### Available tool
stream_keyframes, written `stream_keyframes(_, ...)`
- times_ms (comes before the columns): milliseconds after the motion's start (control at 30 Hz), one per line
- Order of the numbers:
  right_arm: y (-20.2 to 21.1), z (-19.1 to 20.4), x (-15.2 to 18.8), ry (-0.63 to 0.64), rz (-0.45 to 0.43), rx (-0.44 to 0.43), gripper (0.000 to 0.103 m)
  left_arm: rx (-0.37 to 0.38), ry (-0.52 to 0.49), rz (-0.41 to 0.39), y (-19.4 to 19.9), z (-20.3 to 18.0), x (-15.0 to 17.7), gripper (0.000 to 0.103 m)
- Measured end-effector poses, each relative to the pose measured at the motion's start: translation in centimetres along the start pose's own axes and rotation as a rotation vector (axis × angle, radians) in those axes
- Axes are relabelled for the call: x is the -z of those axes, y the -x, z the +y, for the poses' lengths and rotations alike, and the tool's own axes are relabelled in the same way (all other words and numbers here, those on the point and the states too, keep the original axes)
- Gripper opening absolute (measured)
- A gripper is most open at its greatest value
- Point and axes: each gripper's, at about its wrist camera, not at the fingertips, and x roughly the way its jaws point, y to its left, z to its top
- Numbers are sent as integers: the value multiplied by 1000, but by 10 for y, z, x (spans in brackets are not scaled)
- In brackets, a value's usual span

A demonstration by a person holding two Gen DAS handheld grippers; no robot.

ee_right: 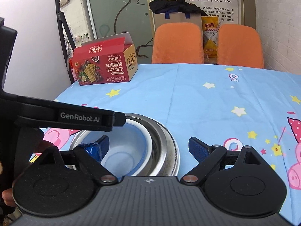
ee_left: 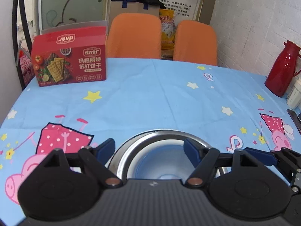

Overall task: Organize plates and bowls
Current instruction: 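Set the nested bowls onto the plate stack and open the left gripper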

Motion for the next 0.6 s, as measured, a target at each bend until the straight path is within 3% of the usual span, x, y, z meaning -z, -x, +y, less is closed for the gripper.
stream_keyframes(300, 40, -30, 24, -111, -83, 61, 79, -23, 40, -64, 37, -24, 33, 74)
stream_keyframes(600, 89, -39, 78, -175, -160, 123, 79, -69, -6, -87, 71, -61, 106, 76)
